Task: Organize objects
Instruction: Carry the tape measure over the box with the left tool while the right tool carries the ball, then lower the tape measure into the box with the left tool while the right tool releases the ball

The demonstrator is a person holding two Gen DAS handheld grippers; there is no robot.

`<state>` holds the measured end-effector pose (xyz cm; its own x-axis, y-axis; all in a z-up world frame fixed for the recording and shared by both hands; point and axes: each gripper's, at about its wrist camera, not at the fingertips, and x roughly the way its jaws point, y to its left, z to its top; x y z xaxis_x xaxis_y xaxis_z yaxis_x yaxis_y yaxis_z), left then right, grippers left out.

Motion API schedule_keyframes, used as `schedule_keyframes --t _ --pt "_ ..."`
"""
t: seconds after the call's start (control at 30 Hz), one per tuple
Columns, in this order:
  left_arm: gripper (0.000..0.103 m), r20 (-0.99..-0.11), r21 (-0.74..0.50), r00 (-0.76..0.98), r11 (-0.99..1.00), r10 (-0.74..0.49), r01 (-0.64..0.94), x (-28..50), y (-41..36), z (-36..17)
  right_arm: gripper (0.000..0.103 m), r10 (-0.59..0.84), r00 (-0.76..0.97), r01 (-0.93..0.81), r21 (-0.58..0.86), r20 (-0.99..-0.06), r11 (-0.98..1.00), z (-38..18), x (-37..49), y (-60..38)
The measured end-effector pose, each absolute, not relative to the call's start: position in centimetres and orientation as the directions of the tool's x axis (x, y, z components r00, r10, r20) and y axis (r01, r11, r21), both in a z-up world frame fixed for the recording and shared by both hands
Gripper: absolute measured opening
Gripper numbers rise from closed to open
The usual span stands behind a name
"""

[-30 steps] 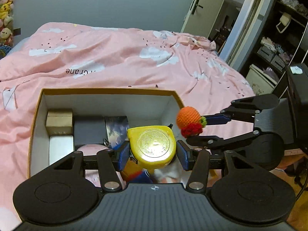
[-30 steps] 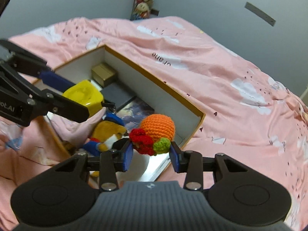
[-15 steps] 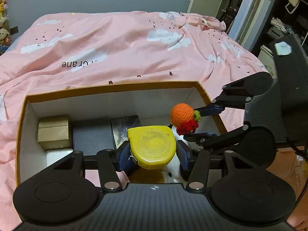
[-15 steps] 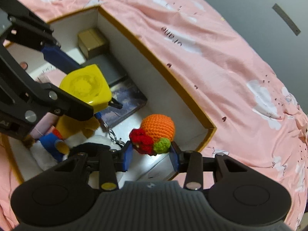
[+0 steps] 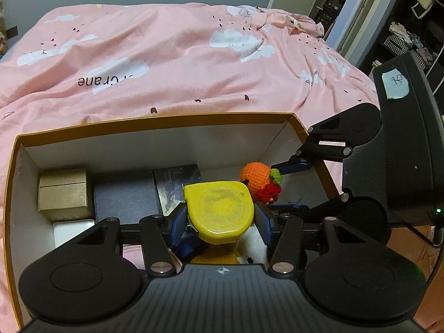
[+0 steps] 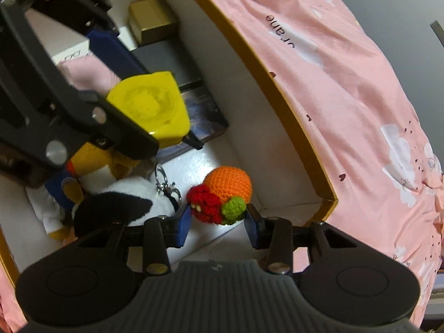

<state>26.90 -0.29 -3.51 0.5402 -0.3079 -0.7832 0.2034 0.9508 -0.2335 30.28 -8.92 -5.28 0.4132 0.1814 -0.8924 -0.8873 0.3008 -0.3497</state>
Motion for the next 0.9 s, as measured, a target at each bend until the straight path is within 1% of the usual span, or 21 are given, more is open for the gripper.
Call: schedule_keyframes --t 0.2,0.27,0.33,0.43,0.53,0.6,0.73,0.9 --pt "0.059 -0.79 -0.261 0.519 0.945 -0.327 0.197 27.4 -0.2 -4.0 0.044 0.174 0.395 -0.898 -0.339 -0.902 0.281 -4.9 30.0 -9.0" --pt "0.059 -0.794 -0.261 0.514 0.946 -0.324 0.192 27.7 -0.3 -4.1 0.047 0.182 0.397 -0.897 -0.337 -0.9 0.287 -4.5 29.8 -9.1" --pt "0.059 -0.8 -0.265 0.507 0.947 -0.322 0.183 28.0 -0.3 -4.2 0.054 0.201 0.41 -0.89 -0.342 -0.89 0.303 -3.7 29.4 -9.5" --pt "0.059 -0.803 -0.294 0.491 0.941 -0.338 0.167 28.8 -0.3 -4.4 0.055 0.225 0.455 -0.866 -0.369 -0.862 0.337 -2.4 29.1 -10.4" --pt "0.059 -0.811 -0.309 0.479 0.941 -0.336 0.137 29.8 -0.5 -4.6 0.055 0.285 0.473 -0.85 -0.347 -0.834 0.396 -0.6 28.5 -11.9" --pt "0.059 -0.816 -0.302 0.485 0.947 -0.315 0.109 30.6 -0.8 -4.6 0.055 0.311 0.501 -0.83 -0.346 -0.808 0.437 0.3 27.9 -12.7" --pt "0.059 -0.822 -0.28 0.493 0.956 -0.286 0.09 32.1 -1.4 -4.7 0.055 0.315 0.586 -0.768 -0.387 -0.747 0.51 1.4 27.4 -14.2" --pt "0.059 -0.84 -0.178 0.504 0.979 -0.203 0.099 33.4 -3.5 -5.3 0.055 0.319 0.596 -0.737 -0.345 -0.737 0.581 1.8 27.8 -15.4"
